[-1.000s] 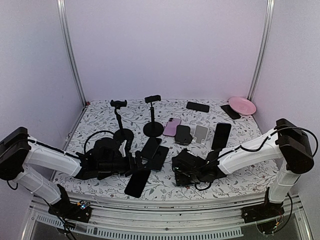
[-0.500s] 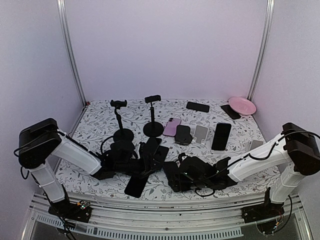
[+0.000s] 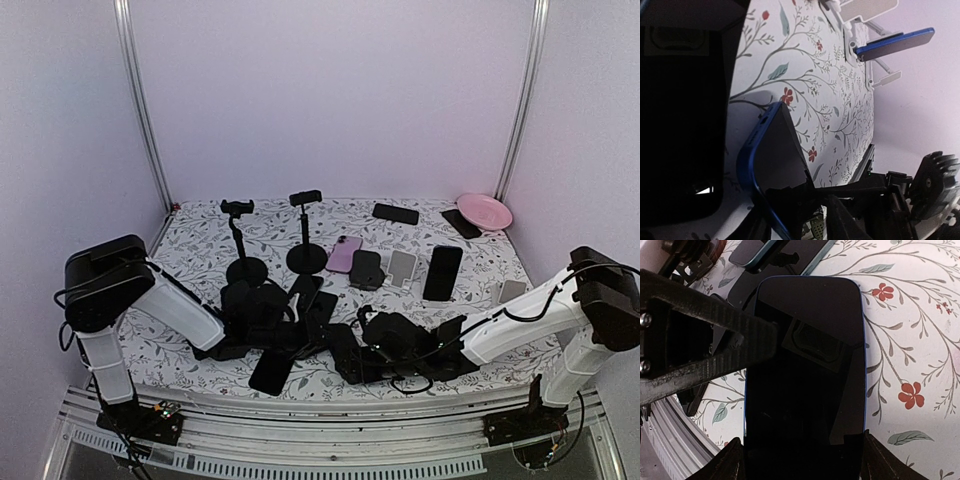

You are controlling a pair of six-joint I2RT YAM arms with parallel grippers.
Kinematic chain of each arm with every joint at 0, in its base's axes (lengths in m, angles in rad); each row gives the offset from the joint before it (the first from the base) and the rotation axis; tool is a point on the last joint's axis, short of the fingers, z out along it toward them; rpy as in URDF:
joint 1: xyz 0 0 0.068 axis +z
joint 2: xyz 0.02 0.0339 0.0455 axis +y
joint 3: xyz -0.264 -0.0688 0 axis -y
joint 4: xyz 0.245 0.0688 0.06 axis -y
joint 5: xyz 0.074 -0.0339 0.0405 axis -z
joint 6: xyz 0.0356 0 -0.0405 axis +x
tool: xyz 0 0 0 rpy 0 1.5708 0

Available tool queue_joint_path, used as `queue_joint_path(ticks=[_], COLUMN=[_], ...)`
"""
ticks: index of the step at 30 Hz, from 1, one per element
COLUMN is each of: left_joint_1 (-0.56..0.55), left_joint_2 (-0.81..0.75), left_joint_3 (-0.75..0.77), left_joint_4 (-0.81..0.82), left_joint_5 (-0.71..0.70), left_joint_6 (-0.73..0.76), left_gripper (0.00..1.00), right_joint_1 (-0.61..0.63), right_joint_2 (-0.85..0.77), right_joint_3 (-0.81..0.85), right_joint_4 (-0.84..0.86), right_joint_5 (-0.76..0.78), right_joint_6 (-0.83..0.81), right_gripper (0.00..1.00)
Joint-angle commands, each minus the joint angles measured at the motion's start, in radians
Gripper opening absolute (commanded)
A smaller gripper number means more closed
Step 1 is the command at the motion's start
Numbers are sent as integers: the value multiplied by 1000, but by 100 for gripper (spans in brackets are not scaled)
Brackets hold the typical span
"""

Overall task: Place the phone on the phone stand
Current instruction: Pass from the right arm to the left

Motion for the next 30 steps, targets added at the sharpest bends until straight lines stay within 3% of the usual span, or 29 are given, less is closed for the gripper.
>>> queue_joint_path(ticks=[1, 5, 7, 13, 18, 22, 30], left_joint_1=[-16, -17, -17, -21, -24, -25, -53], left_joint_2=[38, 47, 46, -9, -113, -188, -289], left_joint_3=[28, 41, 46, 54, 69, 83, 68], left_joint_4=[33, 43, 51, 46, -59, -163, -186], left_joint_5=[22, 33, 38, 43, 24, 3, 26], left_joint_6=[3, 7, 18, 134, 288, 408, 610], left_gripper=[32, 16, 0, 0, 0, 0, 0], right_joint_1=[10, 9, 10, 11, 11, 11, 11], right_joint_2=[-53, -56, -54, -79, -170, -248, -400], right_joint_3=[-4, -1, 3, 1, 0, 0, 12], right_joint_4=[52, 43, 39, 8, -54, -108, -128], right_joint_5=[4, 0, -3, 0, 36, 81, 122], right_joint_6=[-9, -19, -23, -32, -47, -54, -33], right_gripper=[65, 66, 66, 77, 85, 88, 89])
